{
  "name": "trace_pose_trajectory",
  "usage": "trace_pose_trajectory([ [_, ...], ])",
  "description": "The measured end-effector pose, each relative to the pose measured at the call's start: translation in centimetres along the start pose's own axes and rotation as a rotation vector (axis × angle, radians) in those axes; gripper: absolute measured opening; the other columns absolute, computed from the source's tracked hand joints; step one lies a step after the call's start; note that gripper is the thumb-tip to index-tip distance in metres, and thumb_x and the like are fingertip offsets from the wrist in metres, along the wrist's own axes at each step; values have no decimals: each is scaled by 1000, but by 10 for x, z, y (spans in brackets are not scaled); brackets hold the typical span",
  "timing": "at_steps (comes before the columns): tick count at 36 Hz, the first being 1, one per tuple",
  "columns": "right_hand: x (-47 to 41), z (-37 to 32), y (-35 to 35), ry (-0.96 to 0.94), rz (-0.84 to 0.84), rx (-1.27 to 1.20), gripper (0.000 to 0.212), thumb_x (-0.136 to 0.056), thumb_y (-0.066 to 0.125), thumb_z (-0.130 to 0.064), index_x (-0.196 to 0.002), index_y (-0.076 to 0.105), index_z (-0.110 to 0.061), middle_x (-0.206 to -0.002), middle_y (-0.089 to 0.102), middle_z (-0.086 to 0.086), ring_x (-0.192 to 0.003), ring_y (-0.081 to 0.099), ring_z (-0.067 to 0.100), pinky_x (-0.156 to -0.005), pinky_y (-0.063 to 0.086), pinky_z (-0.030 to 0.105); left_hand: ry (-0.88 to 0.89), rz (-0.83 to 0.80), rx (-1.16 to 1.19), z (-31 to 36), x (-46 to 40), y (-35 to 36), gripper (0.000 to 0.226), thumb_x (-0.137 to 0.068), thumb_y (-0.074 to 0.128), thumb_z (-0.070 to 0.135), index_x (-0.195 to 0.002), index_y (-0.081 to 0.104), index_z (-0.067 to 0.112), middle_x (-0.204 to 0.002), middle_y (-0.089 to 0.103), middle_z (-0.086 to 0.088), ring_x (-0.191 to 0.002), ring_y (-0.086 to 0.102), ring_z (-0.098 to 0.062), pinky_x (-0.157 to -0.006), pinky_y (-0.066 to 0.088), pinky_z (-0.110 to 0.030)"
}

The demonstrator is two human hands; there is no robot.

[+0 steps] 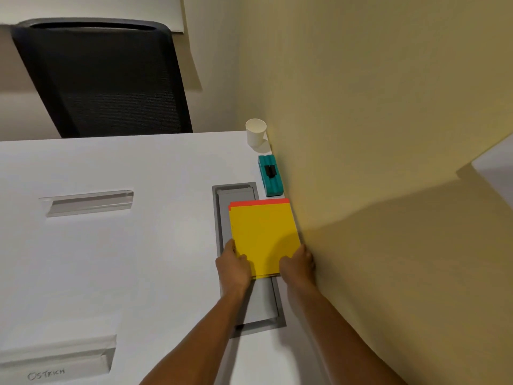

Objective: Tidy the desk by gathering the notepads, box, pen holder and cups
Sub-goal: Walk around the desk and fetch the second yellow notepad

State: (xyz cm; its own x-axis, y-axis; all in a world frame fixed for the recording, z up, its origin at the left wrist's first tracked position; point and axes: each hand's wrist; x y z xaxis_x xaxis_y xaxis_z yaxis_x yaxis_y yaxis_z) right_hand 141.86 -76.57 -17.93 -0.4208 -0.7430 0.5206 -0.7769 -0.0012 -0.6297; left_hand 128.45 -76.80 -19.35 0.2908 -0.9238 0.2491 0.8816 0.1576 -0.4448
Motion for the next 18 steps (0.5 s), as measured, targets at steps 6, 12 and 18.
trace_pose_trajectory([
  [6,2,3,1,-15,-16,60,84,-93,52,-9,-162,4,-7,-170,9,12,-155,12,34,-125,18,46,8,4,5,0,9,-1,21,-97,44,-4,-107,59,7,-82,59,0,-67,53,-4,-51,43,-9],
  [12,3,0,-3,-14,-30,41,84,-93,51,-8,-161,3,-6,-170,6,12,-156,8,33,-126,15,46,-4,-11,-21,-1,7,-4,19,-96,45,-5,-104,59,3,-84,60,-4,-66,53,-9,-54,37,-12],
  [18,4,-2,-5,-11,-26,-87,87,-91,49,-2,-163,0,-11,-171,4,10,-157,6,32,-127,14,48,-8,-66,-33,0,-1,-8,13,-99,48,1,-107,57,4,-92,61,-4,-73,55,-10,-57,38,-13],
])
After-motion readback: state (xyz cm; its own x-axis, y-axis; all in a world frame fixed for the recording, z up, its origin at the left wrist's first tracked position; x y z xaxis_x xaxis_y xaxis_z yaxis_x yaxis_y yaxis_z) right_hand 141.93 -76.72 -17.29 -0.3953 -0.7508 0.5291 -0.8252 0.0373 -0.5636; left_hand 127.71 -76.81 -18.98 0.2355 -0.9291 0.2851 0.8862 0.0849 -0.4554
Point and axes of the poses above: each hand's wrist, its own x-axis away from the middle knuckle, its own y-axis out of the palm, z = x × y
